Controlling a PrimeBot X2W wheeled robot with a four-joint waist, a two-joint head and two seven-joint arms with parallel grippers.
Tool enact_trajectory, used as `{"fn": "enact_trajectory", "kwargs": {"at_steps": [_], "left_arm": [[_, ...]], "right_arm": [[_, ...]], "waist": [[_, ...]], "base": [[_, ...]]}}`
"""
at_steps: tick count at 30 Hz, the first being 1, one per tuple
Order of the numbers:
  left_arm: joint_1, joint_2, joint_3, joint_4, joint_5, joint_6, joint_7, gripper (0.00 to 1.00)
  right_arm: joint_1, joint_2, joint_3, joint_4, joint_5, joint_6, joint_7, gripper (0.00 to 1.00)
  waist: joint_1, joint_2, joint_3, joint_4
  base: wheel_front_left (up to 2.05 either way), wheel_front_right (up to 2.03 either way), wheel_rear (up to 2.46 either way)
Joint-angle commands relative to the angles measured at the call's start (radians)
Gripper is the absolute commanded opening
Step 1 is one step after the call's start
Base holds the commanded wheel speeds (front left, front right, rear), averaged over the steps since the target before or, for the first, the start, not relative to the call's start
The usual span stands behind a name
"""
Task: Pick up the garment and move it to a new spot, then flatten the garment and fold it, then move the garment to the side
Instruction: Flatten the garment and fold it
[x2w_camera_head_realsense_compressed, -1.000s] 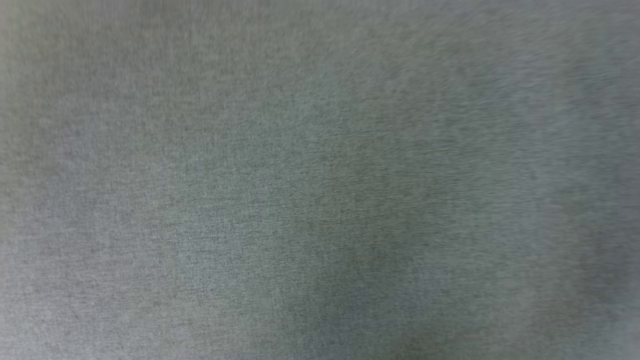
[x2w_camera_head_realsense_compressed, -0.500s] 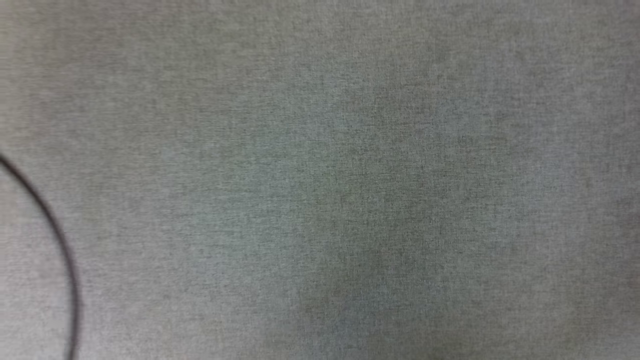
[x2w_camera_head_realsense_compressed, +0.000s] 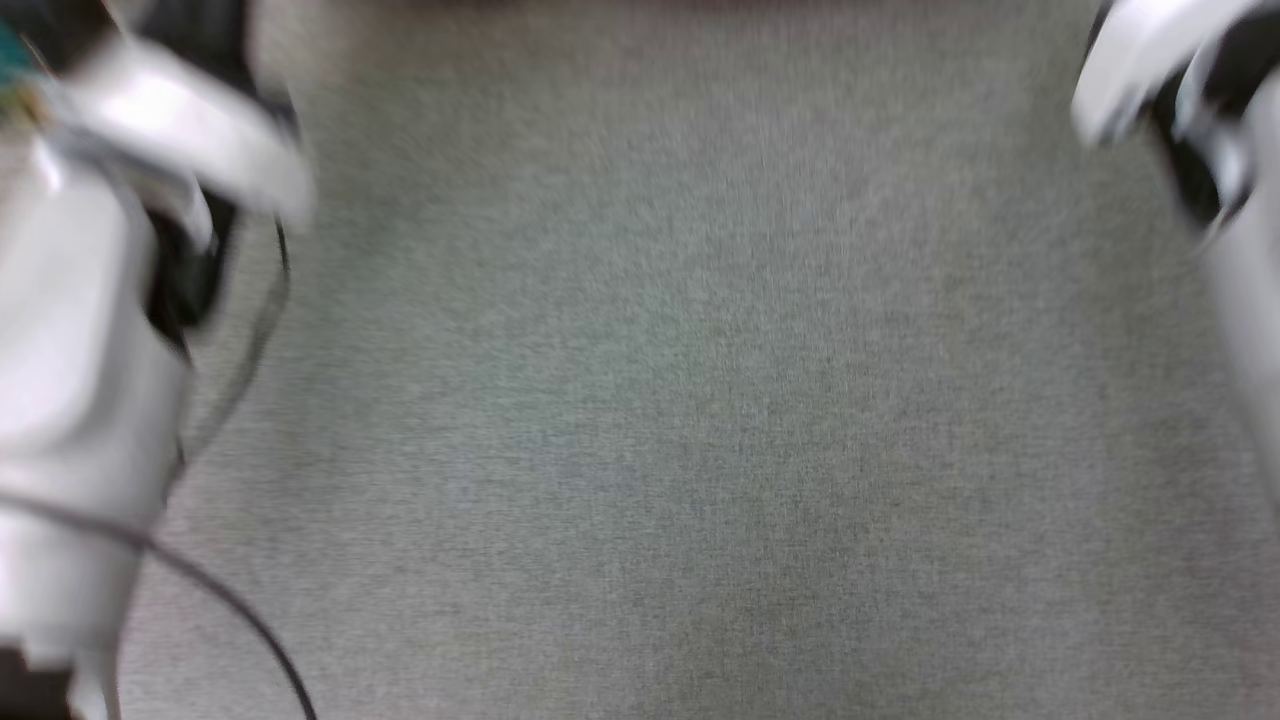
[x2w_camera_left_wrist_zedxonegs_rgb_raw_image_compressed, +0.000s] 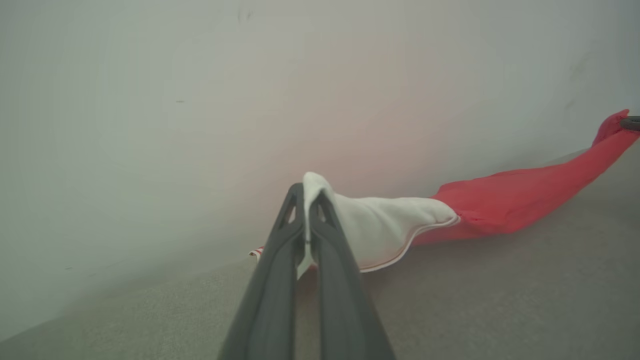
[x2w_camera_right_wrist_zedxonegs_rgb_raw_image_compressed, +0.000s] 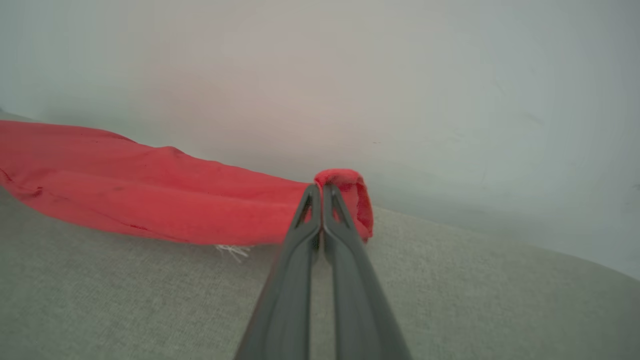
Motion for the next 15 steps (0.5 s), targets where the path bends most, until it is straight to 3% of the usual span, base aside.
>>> {"fn": "enact_trajectory", "kwargs": {"at_steps": [1, 9, 15], "left_arm": [[0.068, 0.010, -0.001, -0.024, 0.007, -0.001, -0.002, 0.00], [0.444, 0.040, -0.046, -0.137, -0.032, 0.013, 0.034, 0.00], [0.698, 0.097, -0.071, -0.266, -0.063, 0.057, 0.101, 0.00]], "right_arm": [[0.057, -0.019, 0.025, -0.003, 0.020, -0.001, -0.003, 0.00], [0.347, -0.096, 0.128, -0.067, 0.177, -0.001, 0.028, 0.00], [0.538, -0.145, 0.150, -0.145, 0.290, -0.001, 0.082, 0.00]], "waist": [[0.0000, 0.0000, -0.077, 0.019], [0.0000, 0.0000, -0.232, 0.041], [0.0000, 0.0000, -0.322, 0.034]], "base": [[0.00, 0.00, 0.00], [0.00, 0.00, 0.00], [0.00, 0.00, 0.00]]}}
